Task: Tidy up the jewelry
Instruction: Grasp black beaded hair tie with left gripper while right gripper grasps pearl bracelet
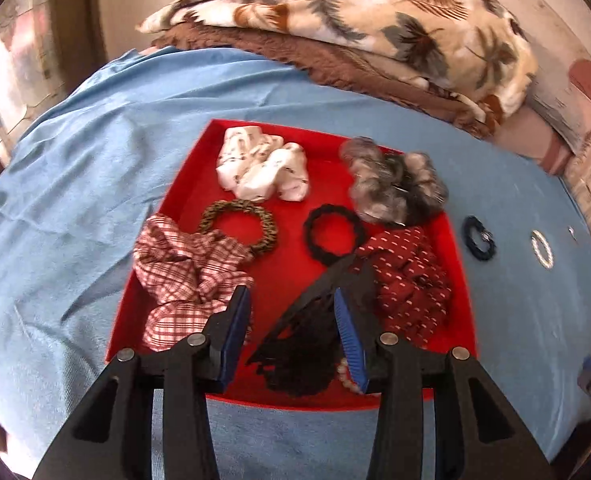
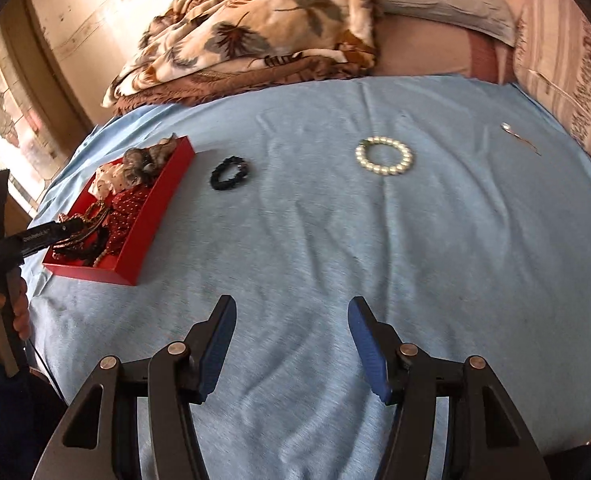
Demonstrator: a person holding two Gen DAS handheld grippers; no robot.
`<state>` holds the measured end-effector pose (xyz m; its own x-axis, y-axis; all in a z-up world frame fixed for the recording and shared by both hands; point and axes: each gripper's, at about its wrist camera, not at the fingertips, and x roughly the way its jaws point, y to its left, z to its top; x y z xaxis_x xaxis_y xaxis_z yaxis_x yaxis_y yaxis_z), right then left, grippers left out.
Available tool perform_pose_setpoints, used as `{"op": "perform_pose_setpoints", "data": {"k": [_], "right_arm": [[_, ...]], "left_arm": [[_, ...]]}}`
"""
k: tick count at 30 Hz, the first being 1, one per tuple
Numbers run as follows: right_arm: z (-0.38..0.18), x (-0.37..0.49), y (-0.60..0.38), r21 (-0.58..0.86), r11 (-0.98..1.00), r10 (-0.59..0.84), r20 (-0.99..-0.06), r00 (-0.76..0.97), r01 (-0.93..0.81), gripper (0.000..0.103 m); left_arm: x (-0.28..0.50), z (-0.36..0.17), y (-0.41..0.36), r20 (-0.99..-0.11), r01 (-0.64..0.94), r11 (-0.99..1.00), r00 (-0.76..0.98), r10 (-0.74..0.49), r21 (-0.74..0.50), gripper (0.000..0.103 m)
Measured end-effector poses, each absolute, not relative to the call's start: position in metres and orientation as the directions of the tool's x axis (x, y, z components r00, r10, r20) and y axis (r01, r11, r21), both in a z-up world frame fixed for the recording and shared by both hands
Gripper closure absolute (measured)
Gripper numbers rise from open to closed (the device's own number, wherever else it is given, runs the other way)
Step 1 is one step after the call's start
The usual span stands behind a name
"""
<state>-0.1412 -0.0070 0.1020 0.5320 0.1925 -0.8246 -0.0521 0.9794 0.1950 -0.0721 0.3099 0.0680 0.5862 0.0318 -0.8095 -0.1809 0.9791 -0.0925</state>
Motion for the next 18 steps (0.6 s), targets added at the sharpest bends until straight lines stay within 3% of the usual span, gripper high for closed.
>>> {"op": "perform_pose_setpoints", "data": {"k": [10,18], "right_arm": [[0.107,-0.156,-0.049,0.201,0.980,0.161,-0.813,0.559,0.011,0.040],[0.113,-0.127,-0.086,0.210,0.977,0.155,-0.795,0.586,0.026,0.040]], "left_arm": [[-0.095,0.104,0.296,-0.670,-0.194,0.975,0.739,0.075,-0.104,0.061],[-0.105,0.130,0.250,-0.675,-0.111,0.986,0.738,-0.001,-0.123,0.061]]}}
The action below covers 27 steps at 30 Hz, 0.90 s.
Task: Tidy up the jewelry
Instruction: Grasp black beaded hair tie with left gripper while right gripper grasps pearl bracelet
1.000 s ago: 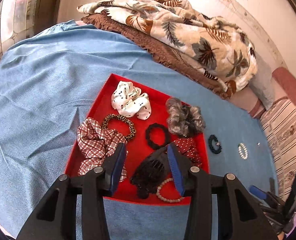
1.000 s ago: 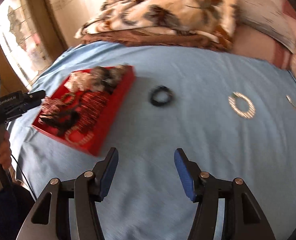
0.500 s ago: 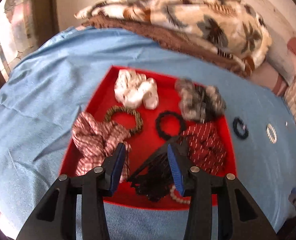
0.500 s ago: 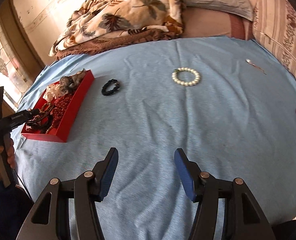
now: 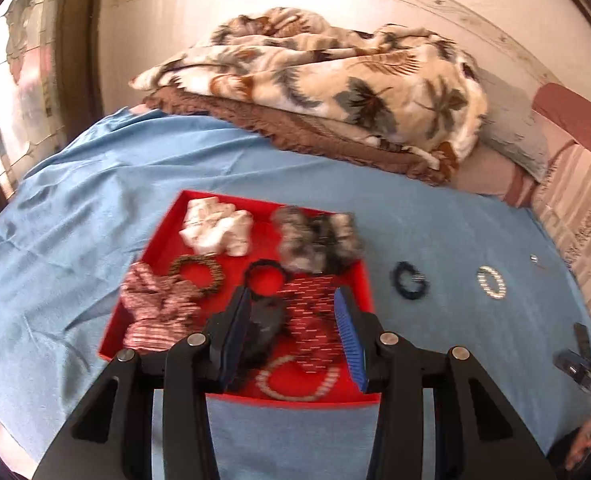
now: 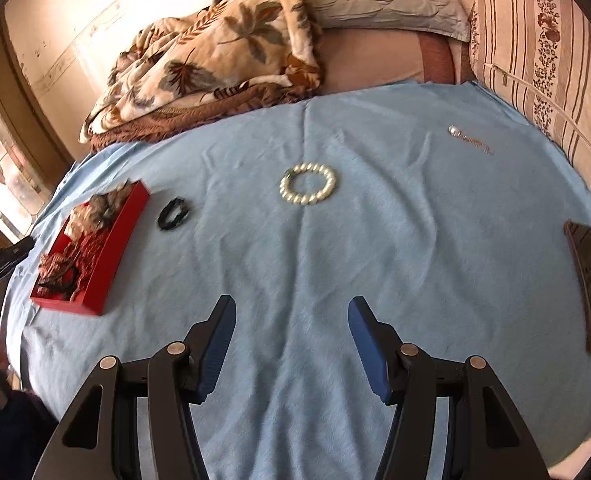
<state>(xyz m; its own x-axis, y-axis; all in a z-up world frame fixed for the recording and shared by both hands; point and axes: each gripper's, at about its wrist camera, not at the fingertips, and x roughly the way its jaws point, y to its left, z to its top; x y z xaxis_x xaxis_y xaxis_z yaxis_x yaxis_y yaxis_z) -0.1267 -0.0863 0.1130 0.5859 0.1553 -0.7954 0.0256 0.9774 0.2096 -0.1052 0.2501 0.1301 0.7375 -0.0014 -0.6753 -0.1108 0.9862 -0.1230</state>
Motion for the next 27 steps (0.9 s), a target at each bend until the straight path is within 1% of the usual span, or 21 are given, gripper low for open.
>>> {"op": "perform_pose_setpoints", "data": {"k": [4,7,11,13,15,17,19,20,21,25,27], "right_arm": [[0.106,-0.097,-0.103,0.227,0.973,0.161,-0.794,0.586,0.040,0.040],[0.093,-0.068,-0.119,0.276,0.959,0.191,-0.798,0.572,0.066,0.040],[0.072,-0.035,-0.140,0.344,0.932,0.236,-0.811,0.535,0.111,0.040],[0.063,-0.021,-0.145,0.363,0.924,0.256,-0.820,0.513,0.119,0.043],[0.059,-0.012,-0.146,0.362,0.925,0.260,-0.824,0.504,0.114,0.047],[0.057,-0.003,-0.144,0.355,0.930,0.262,-0.825,0.501,0.099,0.047],[0.057,0.005,-0.141,0.352,0.933,0.268,-0.822,0.502,0.078,0.048],[0.056,0.008,-0.140,0.347,0.935,0.267,-0.822,0.503,0.071,0.048],[0.055,0.012,-0.138,0.336,0.940,0.261,-0.823,0.505,0.062,0.048],[0.047,0.026,-0.131,0.292,0.956,0.234,-0.833,0.501,0.039,0.049],[0.042,0.034,-0.126,0.260,0.965,0.210,-0.842,0.498,0.032,0.051]], "left_arm": [[-0.084,0.139,0.213,-0.696,-0.043,0.991,0.716,-0.059,-0.129,0.061],[-0.059,0.135,0.184,-0.731,0.006,0.994,0.678,-0.084,-0.108,0.061],[-0.018,0.115,0.144,-0.778,0.066,0.998,0.626,-0.047,-0.007,0.061],[0.004,0.100,0.132,-0.807,0.085,0.996,0.588,-0.047,0.004,0.061],[0.026,0.082,0.126,-0.826,0.077,0.997,0.562,-0.041,0.003,0.061],[0.041,0.068,0.127,-0.845,0.069,0.998,0.533,-0.040,-0.004,0.061],[0.056,0.054,0.130,-0.863,0.052,0.998,0.503,-0.048,-0.025,0.065],[0.060,0.048,0.131,-0.869,0.043,0.999,0.492,-0.047,-0.029,0.070],[0.065,0.042,0.133,-0.877,0.034,0.999,0.479,-0.045,-0.032,0.071],[0.073,0.023,0.137,-0.889,0.013,0.999,0.456,-0.038,-0.036,0.071],[0.077,0.016,0.136,-0.895,0.015,1.000,0.446,-0.030,-0.027,0.071]]}}
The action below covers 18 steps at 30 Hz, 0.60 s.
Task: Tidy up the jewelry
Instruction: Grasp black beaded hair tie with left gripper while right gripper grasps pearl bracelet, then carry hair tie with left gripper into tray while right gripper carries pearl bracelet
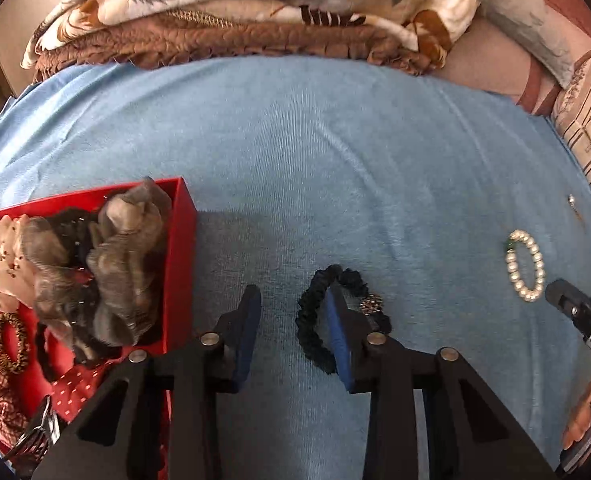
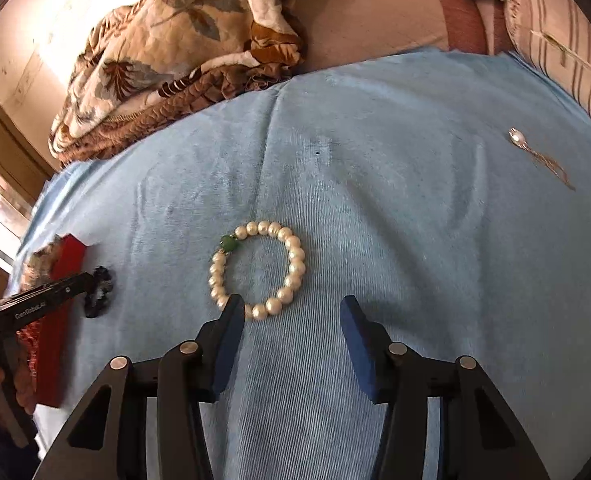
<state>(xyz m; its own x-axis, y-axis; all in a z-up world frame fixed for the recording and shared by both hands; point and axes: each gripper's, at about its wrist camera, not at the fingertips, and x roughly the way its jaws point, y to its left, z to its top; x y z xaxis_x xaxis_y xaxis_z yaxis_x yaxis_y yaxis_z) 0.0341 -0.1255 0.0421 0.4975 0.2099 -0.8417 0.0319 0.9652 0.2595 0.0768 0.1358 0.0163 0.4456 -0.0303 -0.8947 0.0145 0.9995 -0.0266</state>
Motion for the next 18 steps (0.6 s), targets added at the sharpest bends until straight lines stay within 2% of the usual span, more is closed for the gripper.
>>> {"op": "perform_pose_setpoints", "data": {"k": [7,11,13,14,15,16,17,18], "right_arm": [[0.037,0.046,-0.111,0.160,0.987,0.138,-0.842,0.521,-0.002,0.055],[0.034,0.051,-0.105,0.107,0.994,0.096,-0.839,0.536,-0.012,0.055],[0.034,0.051,-0.102,0.080,0.997,0.076,-0.838,0.541,-0.015,0.061],[0.034,0.051,-0.101,0.059,0.998,0.057,-0.836,0.545,-0.014,0.067],[0.035,0.051,-0.101,0.053,0.999,0.051,-0.835,0.547,-0.012,0.076],[0.036,0.051,-0.103,0.064,0.998,0.059,-0.835,0.548,-0.011,0.088],[0.037,0.050,-0.104,0.072,0.997,0.066,-0.835,0.547,-0.009,0.092],[0.038,0.050,-0.106,0.089,0.996,0.080,-0.834,0.546,-0.009,0.092]], "left_arm": [[0.082,0.013,0.131,-0.881,0.040,0.999,0.473,0.004,0.027,0.070],[0.080,0.011,0.125,-0.875,0.062,0.997,0.484,0.017,0.053,0.063],[0.080,0.010,0.122,-0.873,0.069,0.995,0.488,0.026,0.068,0.063],[0.079,0.010,0.121,-0.873,0.071,0.995,0.488,0.030,0.074,0.065],[0.079,0.010,0.121,-0.872,0.074,0.995,0.488,0.027,0.072,0.080],[0.078,0.011,0.120,-0.874,0.079,0.995,0.485,0.013,0.059,0.091],[0.077,0.012,0.118,-0.877,0.081,0.995,0.481,0.012,0.058,0.096],[0.076,0.013,0.116,-0.877,0.085,0.995,0.481,0.010,0.058,0.096]]}}
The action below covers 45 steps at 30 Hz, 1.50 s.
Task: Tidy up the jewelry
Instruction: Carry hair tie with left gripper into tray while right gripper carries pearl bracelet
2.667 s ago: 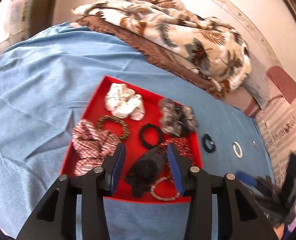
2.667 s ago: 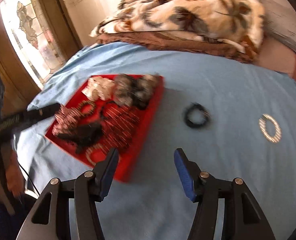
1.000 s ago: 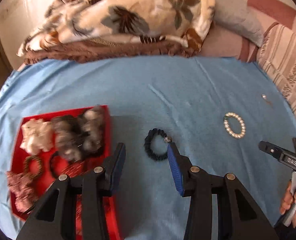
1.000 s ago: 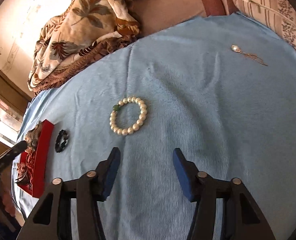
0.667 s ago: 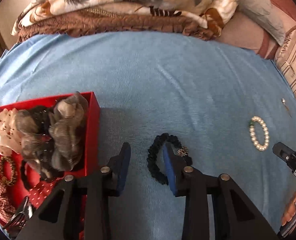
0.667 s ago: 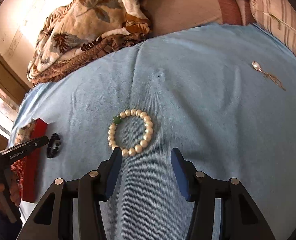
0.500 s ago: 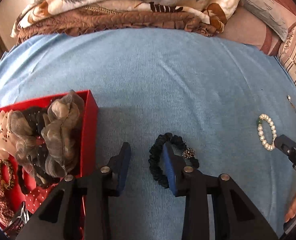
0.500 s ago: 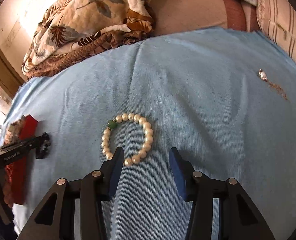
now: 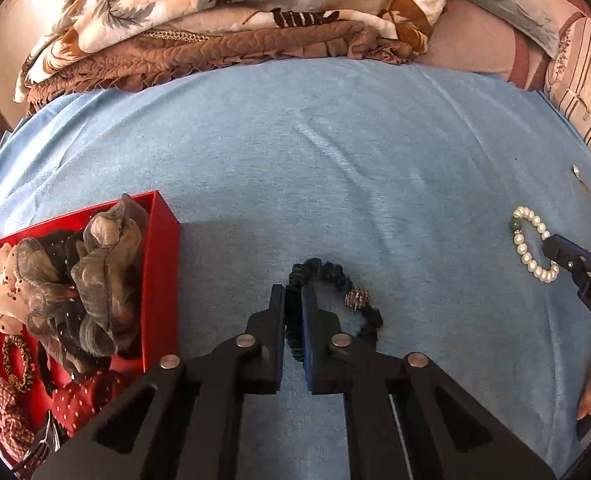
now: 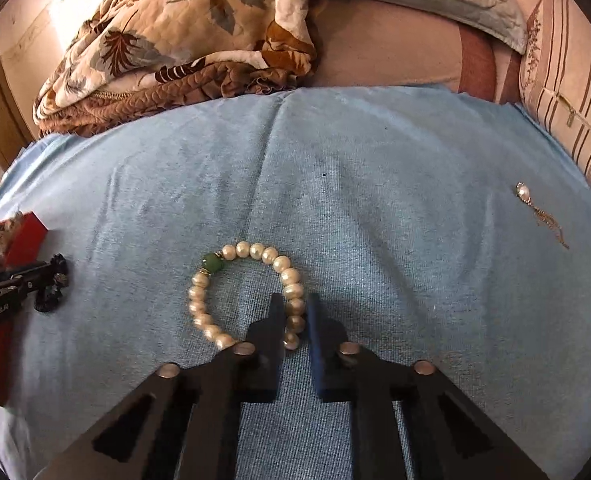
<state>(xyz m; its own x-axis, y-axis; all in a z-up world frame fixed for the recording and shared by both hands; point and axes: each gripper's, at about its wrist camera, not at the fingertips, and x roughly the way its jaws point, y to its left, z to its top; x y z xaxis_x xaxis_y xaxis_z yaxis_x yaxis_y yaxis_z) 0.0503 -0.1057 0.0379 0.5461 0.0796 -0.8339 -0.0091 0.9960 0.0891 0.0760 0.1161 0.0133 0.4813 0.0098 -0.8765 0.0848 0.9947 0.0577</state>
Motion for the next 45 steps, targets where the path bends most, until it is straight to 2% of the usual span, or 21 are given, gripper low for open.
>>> {"op": "perform_pose_setpoints", "data": {"k": [14,23,30,45], "right_arm": [[0.089,0.019,-0.105,0.272,0.962,0.228,-0.743,0.629,-0.028,0.092],[0.115,-0.012,-0.100,0.314,0.948,0.271,-0.693,0.668,-0.059,0.092],[0.121,-0.034,-0.085,0.280,0.956,0.261,-0.690,0.675,-0.083,0.092],[0.148,-0.061,-0.008,0.200,0.955,0.294,-0.706,0.644,-0.217,0.092]], "left_arm": [[0.020,0.088,0.096,-0.802,0.159,0.986,0.580,-0.139,-0.056,0.096],[-0.026,0.131,0.116,-0.747,0.173,0.977,0.631,-0.208,-0.126,0.096],[-0.051,0.137,0.175,-0.730,0.084,0.986,0.664,-0.162,-0.143,0.096],[-0.060,0.110,0.327,-0.728,-0.213,0.933,0.682,-0.071,-0.291,0.096]]}}
